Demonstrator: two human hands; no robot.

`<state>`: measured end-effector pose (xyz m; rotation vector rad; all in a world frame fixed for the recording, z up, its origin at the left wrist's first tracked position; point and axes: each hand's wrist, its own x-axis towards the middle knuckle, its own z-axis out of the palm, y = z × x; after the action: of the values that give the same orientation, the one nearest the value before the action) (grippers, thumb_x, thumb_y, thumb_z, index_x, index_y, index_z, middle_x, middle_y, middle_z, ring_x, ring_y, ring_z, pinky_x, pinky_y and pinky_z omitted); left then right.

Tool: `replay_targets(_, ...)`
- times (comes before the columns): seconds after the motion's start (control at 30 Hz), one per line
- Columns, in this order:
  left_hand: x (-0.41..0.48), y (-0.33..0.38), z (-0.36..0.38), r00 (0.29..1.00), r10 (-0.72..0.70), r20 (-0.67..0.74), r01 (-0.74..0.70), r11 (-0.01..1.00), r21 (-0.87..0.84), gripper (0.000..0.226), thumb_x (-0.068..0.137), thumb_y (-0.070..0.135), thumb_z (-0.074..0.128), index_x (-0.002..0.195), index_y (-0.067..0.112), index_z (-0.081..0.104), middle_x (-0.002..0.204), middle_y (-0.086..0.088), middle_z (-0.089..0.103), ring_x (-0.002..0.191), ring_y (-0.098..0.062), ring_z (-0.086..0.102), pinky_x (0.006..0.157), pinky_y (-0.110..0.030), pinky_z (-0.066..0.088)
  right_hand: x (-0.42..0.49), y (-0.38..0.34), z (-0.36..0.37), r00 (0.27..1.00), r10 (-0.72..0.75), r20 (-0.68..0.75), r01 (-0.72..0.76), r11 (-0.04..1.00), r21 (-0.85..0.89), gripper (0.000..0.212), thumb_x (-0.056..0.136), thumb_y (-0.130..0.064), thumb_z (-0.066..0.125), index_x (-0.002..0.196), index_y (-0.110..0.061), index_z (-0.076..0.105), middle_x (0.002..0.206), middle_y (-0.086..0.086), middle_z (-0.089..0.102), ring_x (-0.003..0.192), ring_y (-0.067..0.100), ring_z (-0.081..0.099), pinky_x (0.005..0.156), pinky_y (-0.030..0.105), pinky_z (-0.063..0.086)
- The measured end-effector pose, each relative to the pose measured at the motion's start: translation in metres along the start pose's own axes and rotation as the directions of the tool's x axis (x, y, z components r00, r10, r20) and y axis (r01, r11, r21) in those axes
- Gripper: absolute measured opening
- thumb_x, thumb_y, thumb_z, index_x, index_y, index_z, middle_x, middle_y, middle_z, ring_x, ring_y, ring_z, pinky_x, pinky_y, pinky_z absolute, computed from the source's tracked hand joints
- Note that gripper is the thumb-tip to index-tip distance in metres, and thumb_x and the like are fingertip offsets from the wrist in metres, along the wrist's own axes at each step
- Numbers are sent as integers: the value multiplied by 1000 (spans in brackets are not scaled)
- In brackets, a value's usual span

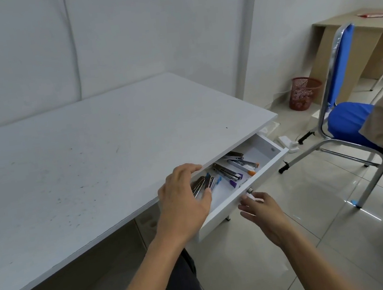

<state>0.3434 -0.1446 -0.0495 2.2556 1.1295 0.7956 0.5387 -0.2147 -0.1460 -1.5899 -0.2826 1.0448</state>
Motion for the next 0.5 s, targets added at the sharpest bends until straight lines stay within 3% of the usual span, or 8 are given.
replay_targets(0.1, 5, -8, 6, 998, 9, 68, -23, 975, 223, 72, 87, 60, 51, 149, 29, 32, 157, 10, 31, 147, -8, 22, 120, -34, 10, 3, -1, 7, 1000, -15, 1, 15, 1000, -24, 36, 95, -16, 68, 123, -10, 47, 126, 23, 60, 99, 28, 72, 75, 32, 60)
replay_targets(0.2, 10, -14, 10, 993, 5, 119, -51, 921, 386, 96, 82, 76, 39, 158, 23, 13, 166, 6, 8, 152, -10, 2, 122, -35, 1, 8, -1, 11, 999, -38, -3, 38, 999, -36, 34, 94, -16, 69, 120, -10, 47, 128, 24, 60, 103, 30, 72, 74, 30, 61)
replay_targets(0.33, 18, -21, 10, 986, 40, 165, -120, 852, 509, 105, 81, 74, 45, 158, 21, -2, 167, 1, -5, 152, -16, -9, 123, -37, 0, 8, 0, 14, 994, -103, -44, 101, 994, -44, 35, 93, -18, 70, 119, -16, 47, 123, 19, 61, 104, 30, 71, 75, 31, 62)
replay_targets(0.43, 27, -21, 10, 984, 40, 174, -129, 832, 540, 109, 80, 68, 55, 158, 20, -3, 167, -2, -6, 153, -21, -8, 123, -40, 2, 10, -12, 33, 983, -167, -77, 167, 986, -14, 39, 93, -21, 71, 122, -19, 45, 114, 10, 63, 106, 29, 70, 83, 40, 62)
replay_targets(0.5, 32, -21, 10, 986, 26, 163, -113, 826, 553, 106, 82, 63, 59, 158, 22, -3, 167, -3, -6, 153, -24, -7, 123, -41, 4, 21, -24, 53, 979, -191, -71, 192, 981, 9, 46, 90, -27, 74, 125, -18, 45, 116, 6, 63, 107, 23, 68, 85, 38, 61)
